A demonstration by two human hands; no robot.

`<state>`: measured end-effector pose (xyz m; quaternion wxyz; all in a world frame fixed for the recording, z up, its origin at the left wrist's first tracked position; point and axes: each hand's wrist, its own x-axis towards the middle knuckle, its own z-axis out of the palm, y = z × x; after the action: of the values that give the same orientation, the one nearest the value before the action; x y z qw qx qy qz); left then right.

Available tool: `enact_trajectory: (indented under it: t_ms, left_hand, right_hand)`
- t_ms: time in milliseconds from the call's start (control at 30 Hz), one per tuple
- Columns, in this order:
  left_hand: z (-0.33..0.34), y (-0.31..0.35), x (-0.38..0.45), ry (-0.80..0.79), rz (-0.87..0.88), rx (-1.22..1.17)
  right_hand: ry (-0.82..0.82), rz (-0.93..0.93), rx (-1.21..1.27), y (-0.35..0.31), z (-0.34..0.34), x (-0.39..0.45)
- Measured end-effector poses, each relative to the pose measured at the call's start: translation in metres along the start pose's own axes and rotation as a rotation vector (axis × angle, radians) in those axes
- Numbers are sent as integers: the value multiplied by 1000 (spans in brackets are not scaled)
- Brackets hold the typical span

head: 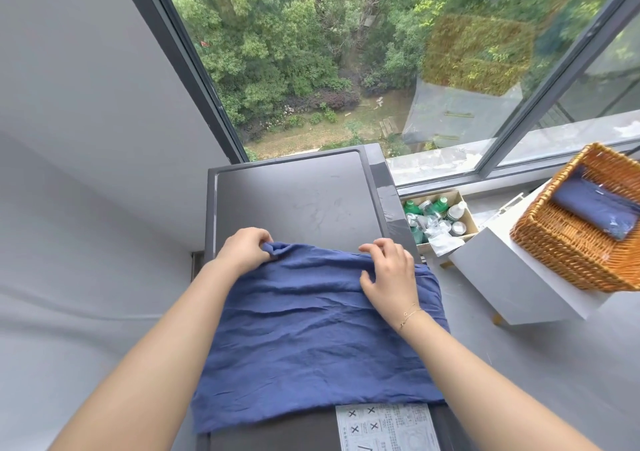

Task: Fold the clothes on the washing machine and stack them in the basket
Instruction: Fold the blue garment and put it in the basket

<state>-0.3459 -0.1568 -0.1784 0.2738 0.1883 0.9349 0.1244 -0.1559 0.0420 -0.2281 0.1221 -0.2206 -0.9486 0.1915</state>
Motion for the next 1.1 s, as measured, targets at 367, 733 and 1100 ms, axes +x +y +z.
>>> enact_trajectory:
  t_ms: [367,733,1100]
  left_hand:
    - [31,2,-38,460,465,53]
    - [121,27,-86,487,152,-56]
    - [166,57,-91,395,-25,182]
  right_hand:
    - [-183,187,-105,10,-23,27]
    - [95,524,476,39,-27,-11]
    - [-368,1311,1210,107,-12,-92]
